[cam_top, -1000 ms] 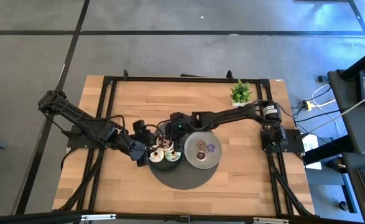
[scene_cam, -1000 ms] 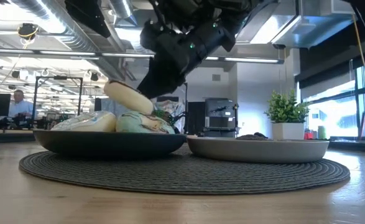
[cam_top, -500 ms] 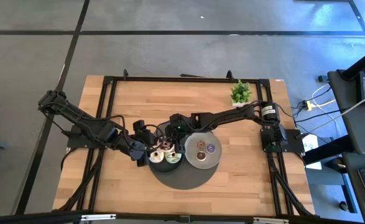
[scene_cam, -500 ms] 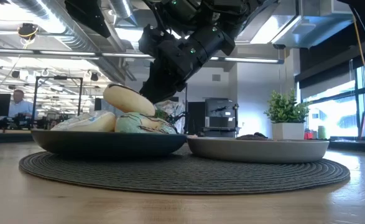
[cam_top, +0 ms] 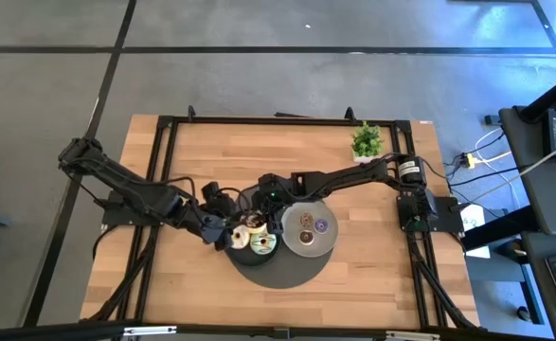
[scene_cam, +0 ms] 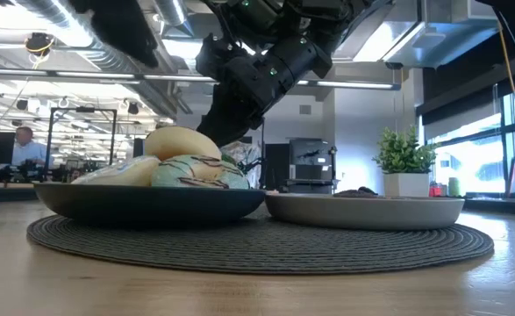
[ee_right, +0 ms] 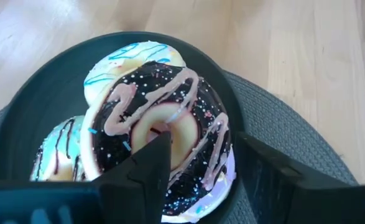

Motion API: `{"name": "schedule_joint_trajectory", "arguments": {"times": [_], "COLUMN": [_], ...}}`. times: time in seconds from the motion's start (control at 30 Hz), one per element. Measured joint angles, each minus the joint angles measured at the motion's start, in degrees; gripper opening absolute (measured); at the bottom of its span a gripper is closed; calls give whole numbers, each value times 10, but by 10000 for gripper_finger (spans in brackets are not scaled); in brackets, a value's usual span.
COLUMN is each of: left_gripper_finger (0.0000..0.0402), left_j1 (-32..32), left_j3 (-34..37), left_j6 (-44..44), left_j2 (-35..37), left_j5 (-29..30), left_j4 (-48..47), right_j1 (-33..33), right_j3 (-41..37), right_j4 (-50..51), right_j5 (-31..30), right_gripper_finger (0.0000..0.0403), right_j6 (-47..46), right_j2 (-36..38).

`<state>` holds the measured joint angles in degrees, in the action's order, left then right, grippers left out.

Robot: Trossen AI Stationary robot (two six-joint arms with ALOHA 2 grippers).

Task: Pick & Place donuts
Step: Return to Home Position

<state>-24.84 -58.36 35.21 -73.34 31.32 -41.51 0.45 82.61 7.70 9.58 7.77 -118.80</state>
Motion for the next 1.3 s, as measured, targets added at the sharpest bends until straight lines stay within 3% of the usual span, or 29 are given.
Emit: {"name": "schedule_joint_trajectory", "arguments": {"times": [0.17, 0.47, 0.63, 0.73, 0.87, 0.97, 1.1, 1.17, 1.3], "left_gripper_finger": [269, 269, 269, 269, 269, 269, 269, 269, 269], "left_j1": [16, 21, 7, 11, 28, 40, 46, 47, 47], "left_j3": [36, 45, 59, 96, 165, 224, 323, 373, 457], "left_j6": [6, 6, -45, -113, -179, -185, -195, -201, -216], "left_j2": [-2, -2, 1, 7, 33, 81, 175, 217, 283], "left_j5": [-29, -27, 5, -26, -90, -108, -110, -125, -144], "left_j4": [48, 58, 125, 247, 401, 461, 557, 620, 712], "right_j1": [0, 1, 25, 62, 128, 185, 240, 255, 268], "right_j3": [0, 0, -12, -71, -198, -309, -423, -471, -589], "right_j4": [0, 21, 125, 123, 102, 64, 43, 33, -77], "right_j5": [-2, -20, -22, -48, -173, -244, -265, -265, -250], "right_gripper_finger": [181, 181, 181, 181, 181, 181, 181, 181, 181], "right_j6": [-1, -12, -32, -64, -135, -192, -197, -244, -265], "right_j2": [1, 31, 98, 166, 294, 403, 537, 595, 681]}}
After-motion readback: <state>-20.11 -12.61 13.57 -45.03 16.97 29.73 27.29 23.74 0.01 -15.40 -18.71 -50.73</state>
